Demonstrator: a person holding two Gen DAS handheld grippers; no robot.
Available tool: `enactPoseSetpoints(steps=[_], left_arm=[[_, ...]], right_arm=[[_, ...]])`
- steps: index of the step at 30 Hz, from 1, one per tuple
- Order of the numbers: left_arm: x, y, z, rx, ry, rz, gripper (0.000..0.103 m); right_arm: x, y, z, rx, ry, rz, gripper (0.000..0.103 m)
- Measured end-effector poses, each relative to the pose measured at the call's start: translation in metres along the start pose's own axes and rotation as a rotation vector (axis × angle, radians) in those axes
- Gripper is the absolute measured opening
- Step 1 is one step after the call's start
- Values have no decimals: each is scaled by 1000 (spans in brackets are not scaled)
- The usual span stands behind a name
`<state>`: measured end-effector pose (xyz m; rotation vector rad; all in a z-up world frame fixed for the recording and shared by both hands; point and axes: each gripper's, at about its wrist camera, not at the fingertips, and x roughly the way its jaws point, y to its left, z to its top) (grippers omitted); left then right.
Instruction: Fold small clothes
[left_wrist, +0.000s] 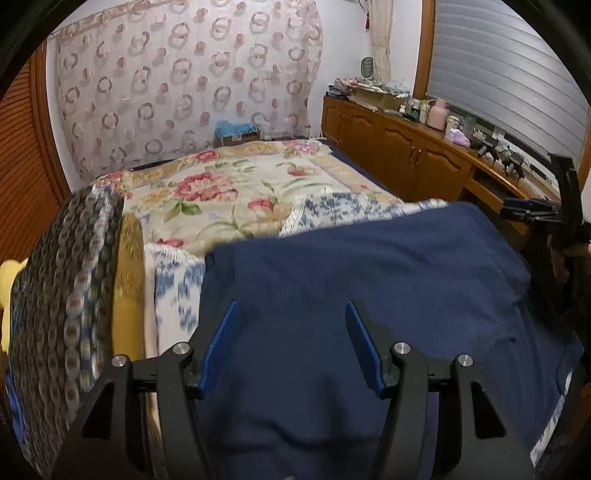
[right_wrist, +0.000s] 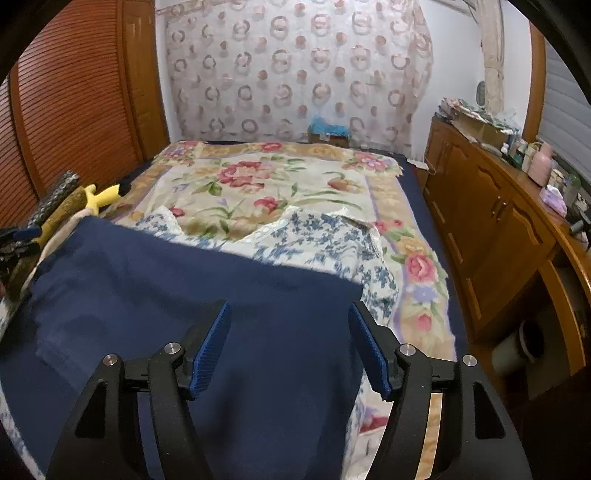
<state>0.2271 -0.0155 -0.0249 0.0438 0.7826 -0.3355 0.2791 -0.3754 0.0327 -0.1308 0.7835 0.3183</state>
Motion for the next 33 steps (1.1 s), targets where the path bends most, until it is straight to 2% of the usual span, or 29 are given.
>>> enactPoseSetpoints(steps=[7,17,23,33], left_arm=[[-14,-7,-45,-10,37,13,59],[-19,-4,-84,-49,76,18,59],[-11,-5,-98,-63,119,18,59],[-8,-15,-101,-18,113,68,61]], right_arm=[[-31,26,-40,-12,8,-5,68],[-45,43,-85,32,41,-4,68],[-41,54,-103,40,75,-4,68],[-32,58,-122,76,98,-1,68]])
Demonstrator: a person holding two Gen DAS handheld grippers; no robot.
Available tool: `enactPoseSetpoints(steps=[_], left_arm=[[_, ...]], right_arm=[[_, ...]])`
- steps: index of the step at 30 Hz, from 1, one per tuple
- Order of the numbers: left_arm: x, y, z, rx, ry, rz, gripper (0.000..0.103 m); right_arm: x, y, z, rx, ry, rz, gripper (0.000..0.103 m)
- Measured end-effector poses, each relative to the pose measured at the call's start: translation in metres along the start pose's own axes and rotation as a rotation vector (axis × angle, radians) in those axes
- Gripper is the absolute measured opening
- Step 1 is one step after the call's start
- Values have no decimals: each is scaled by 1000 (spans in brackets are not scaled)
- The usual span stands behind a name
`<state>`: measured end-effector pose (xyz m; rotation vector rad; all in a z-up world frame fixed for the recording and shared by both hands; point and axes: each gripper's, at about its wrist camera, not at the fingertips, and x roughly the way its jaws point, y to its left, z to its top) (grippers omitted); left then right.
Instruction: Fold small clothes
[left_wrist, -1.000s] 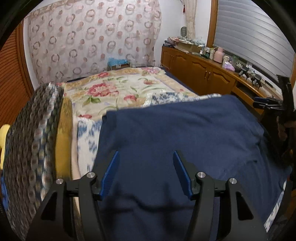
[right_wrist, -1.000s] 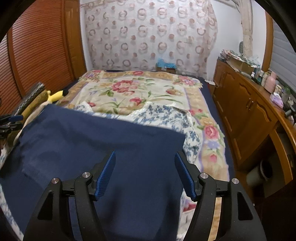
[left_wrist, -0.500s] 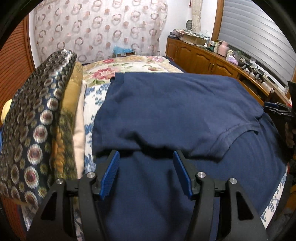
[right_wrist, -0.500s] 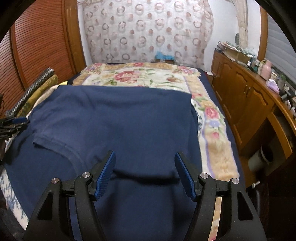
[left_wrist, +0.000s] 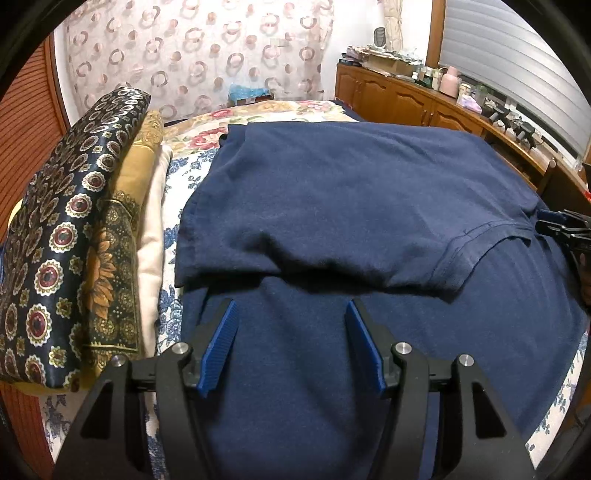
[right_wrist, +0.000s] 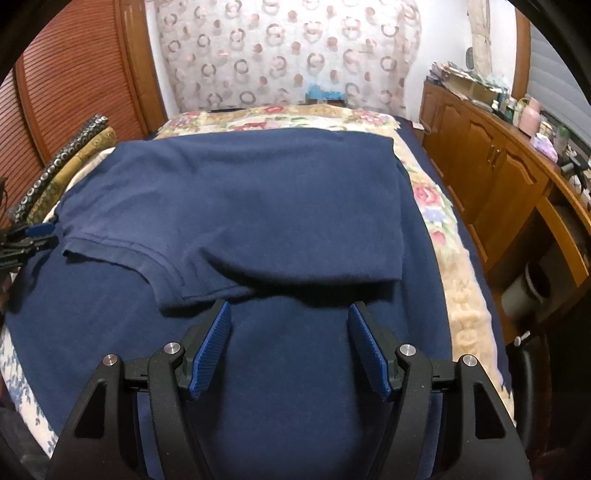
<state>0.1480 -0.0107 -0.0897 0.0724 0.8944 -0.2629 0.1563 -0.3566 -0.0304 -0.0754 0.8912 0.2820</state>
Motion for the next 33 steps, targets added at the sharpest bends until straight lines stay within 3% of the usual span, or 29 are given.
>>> enactPoseSetpoints(steps=[7,14,20,26,33], left_arm=[[2,1,2,-7,0,3,63],[11,8,22,-105,6,-58,63],[19,9,37,-155,6,-61,63],[11,16,30,-219,-21,-105,63],[3,23,27,-239,-38,-106,63]], right_arm=[[1,-8,-2,40,-2,13,68],[1,-7,-2,42,-5,11,68],[1,-8,-2,49,-8,9,68],[0,-9,-2,59,-11,16,68],[1,-10,-3,55,-9,11,68]])
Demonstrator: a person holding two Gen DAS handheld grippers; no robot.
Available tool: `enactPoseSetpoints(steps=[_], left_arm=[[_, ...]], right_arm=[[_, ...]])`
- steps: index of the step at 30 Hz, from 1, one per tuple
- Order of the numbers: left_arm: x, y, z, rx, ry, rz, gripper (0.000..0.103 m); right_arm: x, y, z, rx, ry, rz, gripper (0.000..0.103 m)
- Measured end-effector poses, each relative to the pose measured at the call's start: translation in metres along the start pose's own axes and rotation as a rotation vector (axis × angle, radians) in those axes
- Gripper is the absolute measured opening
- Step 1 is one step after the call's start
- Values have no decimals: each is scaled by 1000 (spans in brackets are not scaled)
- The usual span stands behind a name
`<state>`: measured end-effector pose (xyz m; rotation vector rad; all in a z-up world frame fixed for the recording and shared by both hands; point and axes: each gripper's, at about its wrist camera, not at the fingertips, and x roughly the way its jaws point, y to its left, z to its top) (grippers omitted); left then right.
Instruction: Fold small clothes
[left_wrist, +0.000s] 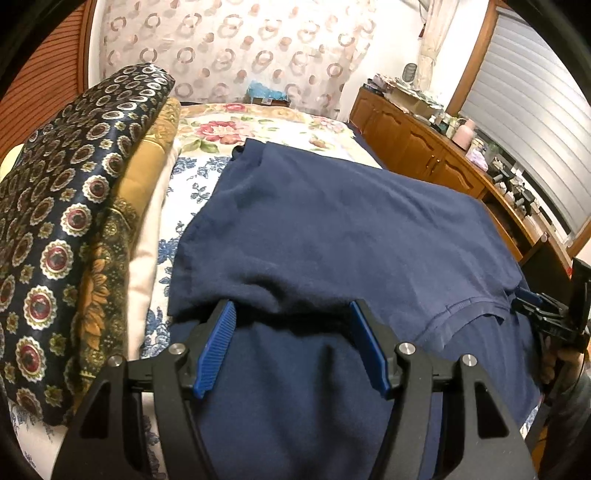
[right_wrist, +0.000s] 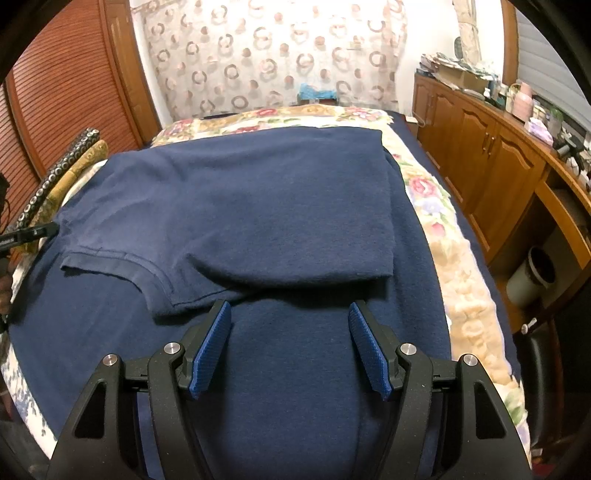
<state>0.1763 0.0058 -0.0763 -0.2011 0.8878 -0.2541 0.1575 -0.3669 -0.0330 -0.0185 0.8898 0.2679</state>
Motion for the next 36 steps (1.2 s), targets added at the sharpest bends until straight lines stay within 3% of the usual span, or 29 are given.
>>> enactPoseSetpoints(steps=[15,20,23,25,26,27,29,36], left_arm=[[27,-2,22,-13,17,27,63],[26,3,24,-11,6,48,33],[25,6,23,2,-3,63,11],[22,6,22,14,-18,61,3],[20,6,22,18,-28,59,2],[16,5,21,26,-43,56,1],[6,1,20,53,-74,57,1],[-38,-12,15,109,-174,22,0]], right_arm=[[1,-17,8,62,14,15,68],[7,-29,23,116,24,27,67],[13,-26,31,107,31,23,58],[18,-20,34,76,38,-8,39],[19,-16,34,52,34,-24,21],[18,-13,33,28,33,-20,10],[13,-6,33,-6,8,-6,5],[-38,8,37,-78,-128,-4,4]])
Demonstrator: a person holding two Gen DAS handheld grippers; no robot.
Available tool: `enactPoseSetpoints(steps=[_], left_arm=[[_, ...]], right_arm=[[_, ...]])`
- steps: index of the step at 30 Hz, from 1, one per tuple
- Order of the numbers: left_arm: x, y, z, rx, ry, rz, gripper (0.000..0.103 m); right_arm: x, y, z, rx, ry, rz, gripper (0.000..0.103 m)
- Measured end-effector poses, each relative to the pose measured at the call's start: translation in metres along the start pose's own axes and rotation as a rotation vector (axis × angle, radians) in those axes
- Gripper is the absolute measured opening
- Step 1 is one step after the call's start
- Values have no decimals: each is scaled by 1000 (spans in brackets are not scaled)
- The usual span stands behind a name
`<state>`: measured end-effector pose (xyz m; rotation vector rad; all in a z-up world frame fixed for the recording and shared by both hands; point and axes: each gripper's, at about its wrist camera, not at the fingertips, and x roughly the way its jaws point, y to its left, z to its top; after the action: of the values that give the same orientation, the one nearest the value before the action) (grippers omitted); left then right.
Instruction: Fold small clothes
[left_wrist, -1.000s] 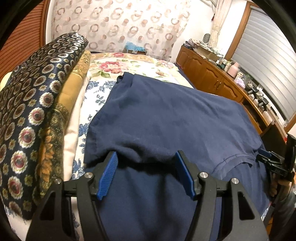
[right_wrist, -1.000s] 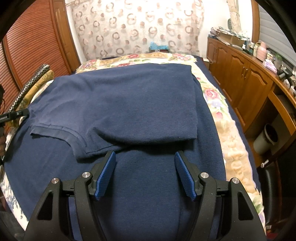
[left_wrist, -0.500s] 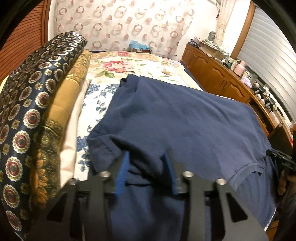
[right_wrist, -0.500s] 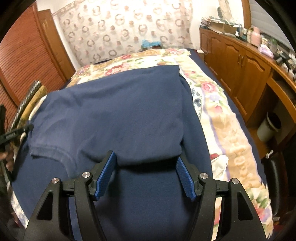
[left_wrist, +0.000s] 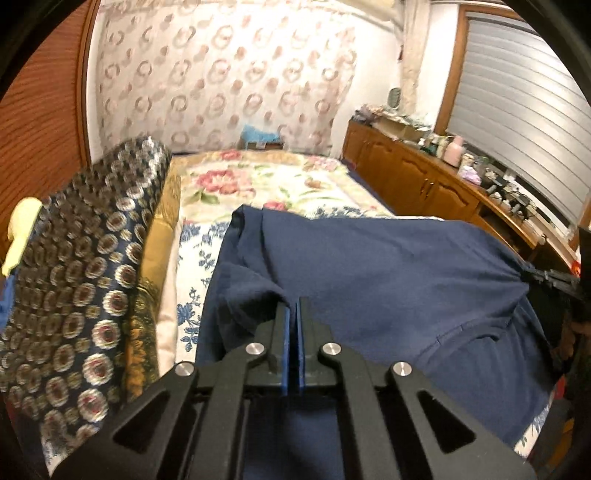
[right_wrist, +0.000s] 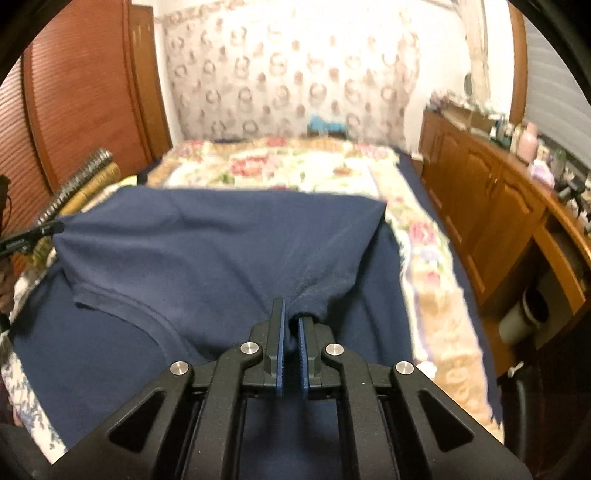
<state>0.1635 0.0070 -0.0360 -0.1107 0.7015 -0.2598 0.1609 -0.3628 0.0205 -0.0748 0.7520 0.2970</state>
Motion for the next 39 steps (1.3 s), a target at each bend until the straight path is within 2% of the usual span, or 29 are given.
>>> enactPoseSetpoints(steps=[9,24,28,33,37,39], left_arm=[[-65,-2,-13,29,-62,-47,0],[-116,-15,-48,67,-38,-81,0],[-112,-13,-67,70,6,-79,0],[-91,-5,-89,47,91,-57,2],[-88,-2,-99,48,125,-53,10],[-93,-1,-102,46,123,-41,20]], right_arm=[[-69,-3,0,5,-94,42,3],[-125,23,-31,-50,-64,57,3],[-124,23,-46,-40,-34,56,3],[-93,26,-76,-14,75,66,4],[-76,34,-87,-33,136,41,13],[-79,34,-85,-44,132,27,23]])
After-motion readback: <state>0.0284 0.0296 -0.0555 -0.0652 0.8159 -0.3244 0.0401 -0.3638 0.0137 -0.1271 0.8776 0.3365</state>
